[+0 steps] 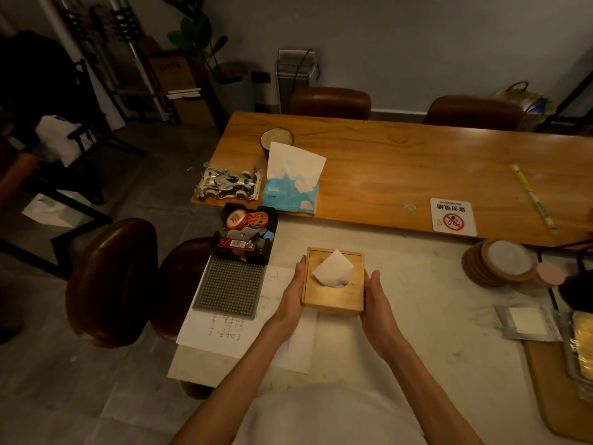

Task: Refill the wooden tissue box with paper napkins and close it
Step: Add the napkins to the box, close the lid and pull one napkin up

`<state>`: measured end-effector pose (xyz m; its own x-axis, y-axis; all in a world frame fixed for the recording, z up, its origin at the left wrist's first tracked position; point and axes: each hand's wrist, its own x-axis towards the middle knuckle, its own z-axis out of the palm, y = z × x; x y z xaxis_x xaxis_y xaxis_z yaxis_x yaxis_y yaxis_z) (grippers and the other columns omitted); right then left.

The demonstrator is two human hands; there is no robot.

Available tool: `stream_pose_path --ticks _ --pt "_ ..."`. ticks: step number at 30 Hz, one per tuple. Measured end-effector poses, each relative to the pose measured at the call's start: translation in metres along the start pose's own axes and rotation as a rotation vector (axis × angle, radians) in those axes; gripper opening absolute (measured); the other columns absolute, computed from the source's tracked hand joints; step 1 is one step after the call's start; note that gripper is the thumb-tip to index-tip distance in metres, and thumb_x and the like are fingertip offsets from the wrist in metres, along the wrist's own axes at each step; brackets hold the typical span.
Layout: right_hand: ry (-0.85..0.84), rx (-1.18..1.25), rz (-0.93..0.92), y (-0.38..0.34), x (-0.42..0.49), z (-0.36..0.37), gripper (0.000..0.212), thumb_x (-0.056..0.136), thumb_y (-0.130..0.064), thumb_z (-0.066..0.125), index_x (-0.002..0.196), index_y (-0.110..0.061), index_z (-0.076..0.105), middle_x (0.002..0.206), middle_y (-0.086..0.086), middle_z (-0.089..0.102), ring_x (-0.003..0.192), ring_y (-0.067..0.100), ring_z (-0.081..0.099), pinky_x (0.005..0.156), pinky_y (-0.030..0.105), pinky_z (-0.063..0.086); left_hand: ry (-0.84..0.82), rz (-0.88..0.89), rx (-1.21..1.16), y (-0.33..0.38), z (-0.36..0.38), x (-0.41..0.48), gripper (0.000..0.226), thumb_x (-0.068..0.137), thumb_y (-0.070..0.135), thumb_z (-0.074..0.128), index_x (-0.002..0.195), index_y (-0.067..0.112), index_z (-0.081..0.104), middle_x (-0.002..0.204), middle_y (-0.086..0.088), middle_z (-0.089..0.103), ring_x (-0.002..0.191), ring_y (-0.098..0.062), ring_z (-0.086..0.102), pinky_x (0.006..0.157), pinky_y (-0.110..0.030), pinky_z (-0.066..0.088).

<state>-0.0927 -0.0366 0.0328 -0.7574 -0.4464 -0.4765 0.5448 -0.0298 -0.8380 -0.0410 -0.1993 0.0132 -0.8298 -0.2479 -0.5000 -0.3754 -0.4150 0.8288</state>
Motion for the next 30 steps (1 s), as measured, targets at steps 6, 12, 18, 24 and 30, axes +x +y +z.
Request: stream_pose_path --ticks 6,12,18,24,30 --pt "0.060 0.006 0.022 -0.003 0.025 -0.010 0.055 0.099 -0.057 0.016 0.127 -0.032 0.057 0.125 -0.006 0.067 0.115 0.010 0.063 0.098 0.028 0.043 -0.014 -0.026 0.062 0.008 0.011 0.028 0.091 0.076 0.081 0.042 0.151 0.030 0.034 0.151 0.008 0.045 0.139 -0.012 0.041 0.121 -0.041 0.025" --pt "0.105 0.026 0.022 -0.041 0.066 -0.011 0.053 0.100 -0.056 0.014 0.118 -0.034 0.059 0.107 -0.010 0.071 0.099 0.008 0.067 0.081 0.023 0.048 -0.014 -0.039 -0.032 0.044 0.030 0.068 0.052 0.103 0.051 0.020 0.131 0.027 0.055 0.126 0.003 0.067 0.117 -0.014 0.061 0.101 -0.034 0.047" --pt "0.107 0.048 0.019 -0.050 0.090 -0.014 0.065 0.097 -0.061 0.018 0.134 -0.023 0.054 0.120 0.000 0.070 0.108 0.015 0.067 0.086 0.031 0.052 -0.029 -0.035 0.057 0.046 0.028 0.095 0.071 0.085 0.033 0.057 0.152 0.028 0.032 0.151 0.000 0.045 0.135 -0.023 0.046 0.116 -0.047 0.033" --pt "0.275 -0.644 -0.102 -0.018 0.072 -0.012 0.073 0.098 -0.052 0.041 0.156 -0.022 0.008 0.162 0.002 0.018 0.147 0.025 0.022 0.120 0.044 0.020 0.077 0.159 0.487 0.035 0.037 0.068 0.071 0.098 0.020 0.052 0.156 0.020 0.010 0.157 0.003 0.026 0.146 -0.018 0.025 0.118 -0.033 0.022" --pt "0.389 -1.107 -0.160 -0.016 0.071 -0.010 0.069 0.100 -0.049 0.027 0.155 -0.013 0.004 0.162 0.009 0.016 0.149 0.030 0.013 0.120 0.049 0.015 0.159 0.134 0.986 0.022 0.032 0.066 0.073 0.100 0.055 0.030 0.156 0.022 -0.001 0.165 -0.008 0.010 0.151 -0.036 0.003 0.121 -0.053 0.000"
